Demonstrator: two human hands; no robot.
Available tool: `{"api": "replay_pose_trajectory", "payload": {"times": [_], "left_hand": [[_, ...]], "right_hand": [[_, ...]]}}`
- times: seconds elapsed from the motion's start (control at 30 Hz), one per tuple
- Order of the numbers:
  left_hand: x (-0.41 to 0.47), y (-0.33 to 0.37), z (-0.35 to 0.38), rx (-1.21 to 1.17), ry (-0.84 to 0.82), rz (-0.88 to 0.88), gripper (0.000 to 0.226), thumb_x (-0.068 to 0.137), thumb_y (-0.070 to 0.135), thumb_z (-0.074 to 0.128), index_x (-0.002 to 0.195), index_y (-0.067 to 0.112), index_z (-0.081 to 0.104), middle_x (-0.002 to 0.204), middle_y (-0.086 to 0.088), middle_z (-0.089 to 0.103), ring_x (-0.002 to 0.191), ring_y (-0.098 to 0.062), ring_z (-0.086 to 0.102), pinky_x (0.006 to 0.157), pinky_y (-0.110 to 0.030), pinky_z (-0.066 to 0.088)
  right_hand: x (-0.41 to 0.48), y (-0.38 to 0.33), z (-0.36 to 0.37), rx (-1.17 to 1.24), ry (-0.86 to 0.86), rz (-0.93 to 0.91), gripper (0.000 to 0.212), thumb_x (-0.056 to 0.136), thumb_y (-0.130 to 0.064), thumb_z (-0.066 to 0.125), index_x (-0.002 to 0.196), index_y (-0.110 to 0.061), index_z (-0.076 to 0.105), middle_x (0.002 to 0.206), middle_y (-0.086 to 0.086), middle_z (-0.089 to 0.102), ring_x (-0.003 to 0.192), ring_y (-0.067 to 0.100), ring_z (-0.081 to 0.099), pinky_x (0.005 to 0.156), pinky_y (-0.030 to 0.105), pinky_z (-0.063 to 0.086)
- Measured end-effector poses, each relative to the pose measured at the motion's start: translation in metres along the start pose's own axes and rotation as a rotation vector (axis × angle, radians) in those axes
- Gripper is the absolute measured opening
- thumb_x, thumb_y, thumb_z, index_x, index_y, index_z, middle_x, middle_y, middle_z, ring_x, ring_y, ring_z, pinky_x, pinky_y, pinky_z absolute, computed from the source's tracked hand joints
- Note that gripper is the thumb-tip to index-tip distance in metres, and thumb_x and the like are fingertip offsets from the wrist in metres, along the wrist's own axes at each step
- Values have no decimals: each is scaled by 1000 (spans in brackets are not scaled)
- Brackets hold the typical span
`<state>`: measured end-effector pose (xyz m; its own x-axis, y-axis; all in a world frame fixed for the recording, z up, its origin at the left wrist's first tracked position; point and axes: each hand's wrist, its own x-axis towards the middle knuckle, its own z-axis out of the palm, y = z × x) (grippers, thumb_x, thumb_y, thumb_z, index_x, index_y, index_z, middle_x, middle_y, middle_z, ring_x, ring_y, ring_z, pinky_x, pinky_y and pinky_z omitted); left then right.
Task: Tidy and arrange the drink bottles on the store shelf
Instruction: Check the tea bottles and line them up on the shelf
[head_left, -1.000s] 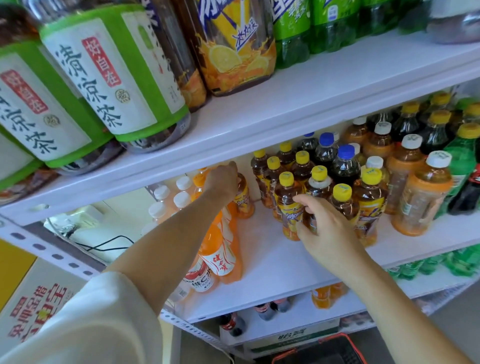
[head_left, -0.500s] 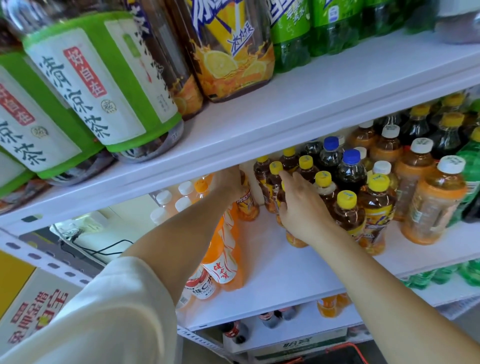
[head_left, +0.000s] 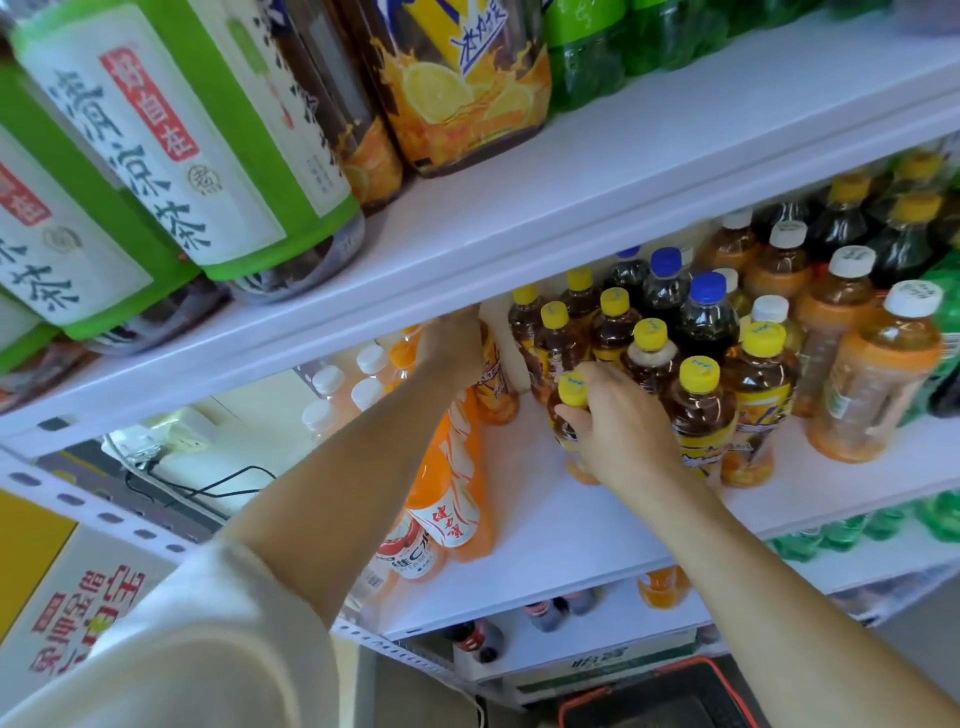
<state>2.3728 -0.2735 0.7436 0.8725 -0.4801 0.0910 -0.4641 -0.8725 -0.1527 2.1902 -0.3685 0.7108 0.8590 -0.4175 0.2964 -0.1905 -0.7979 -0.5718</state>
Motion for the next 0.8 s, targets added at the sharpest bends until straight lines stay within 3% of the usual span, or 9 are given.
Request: {"api": "replay_pose_trajectory", "payload": {"times": [0.1, 0.17, 0.23, 0.3, 0.37, 0.43, 0.5, 0.63, 0.8], "left_hand": [[-34, 6, -20, -216, 68, 104, 40, 87, 5, 52, 126, 15, 58, 120, -10, 64, 107, -30, 63, 85, -38, 53], [-73, 10, -28, -699, -23, 226, 25, 87, 18, 53, 106, 15, 68, 109, -1, 72, 102, -15, 66, 88, -34, 52], [-125, 14, -31, -1117, -220, 347, 31, 88, 31, 60, 114, 16, 65, 107, 2, 72, 99, -8, 66, 91, -31, 53], [-170, 16, -25, -1210, -379, 392, 51, 86, 46, 67, 131, 24, 53, 114, 1, 69, 99, -14, 66, 91, -41, 55], [-200, 14, -19, -1165, -412, 378, 58, 79, 56, 74, 128, 38, 49, 95, 9, 71, 75, -12, 65, 67, -37, 56], [-210, 10, -17, -1143, -434, 388, 55, 76, 53, 79, 122, 37, 53, 80, 15, 67, 64, -4, 60, 57, -20, 47], [-214, 7, -19, -1239, -509, 424, 54, 75, 46, 81, 120, 28, 58, 88, 12, 68, 76, -5, 63, 65, -20, 49], [-229, 8, -12, -1789, -633, 305, 75, 67, 51, 85, 126, 12, 62, 116, -16, 67, 97, -28, 65, 80, -36, 56], [-252, 18, -8, -2101, -749, -16, 88, 53, 67, 84, 117, 7, 71, 97, -33, 65, 62, -35, 69, 55, -33, 60]], "right_hand": [[-17, 4, -15, 178, 112, -2, 33, 93, -29, 62, 118, -7, 57, 109, 10, 62, 99, 30, 58, 73, 31, 38], [-28, 6, -33, 324, 198, 0, 33, 91, -29, 63, 117, -9, 60, 101, 3, 64, 94, 23, 58, 72, 24, 34], [-39, 10, -51, 520, 187, 32, 28, 91, -29, 63, 116, -16, 61, 100, -3, 66, 94, 17, 61, 80, 28, 44], [-50, 14, -70, 817, 109, 70, 17, 93, -23, 62, 110, -24, 62, 105, -1, 69, 101, 18, 65, 92, 43, 52], [-61, 16, -85, 1093, 44, 124, 21, 87, -23, 61, 108, -22, 64, 112, 9, 69, 108, 27, 64, 98, 54, 49], [-69, 17, -98, 1219, 0, 139, 31, 82, -23, 58, 110, -13, 64, 112, 12, 69, 103, 25, 64, 94, 50, 52], [-76, 17, -108, 1298, -23, 130, 31, 82, -19, 57, 110, -7, 63, 104, 8, 72, 95, 20, 66, 81, 37, 58], [-86, 18, -126, 1410, 26, 122, 26, 82, -15, 54, 104, -7, 63, 94, 4, 75, 83, 15, 69, 63, 27, 57], [-95, 22, -136, 1478, 130, 131, 21, 85, -16, 54, 102, -9, 66, 94, 4, 75, 84, 16, 70, 66, 31, 58]]}}
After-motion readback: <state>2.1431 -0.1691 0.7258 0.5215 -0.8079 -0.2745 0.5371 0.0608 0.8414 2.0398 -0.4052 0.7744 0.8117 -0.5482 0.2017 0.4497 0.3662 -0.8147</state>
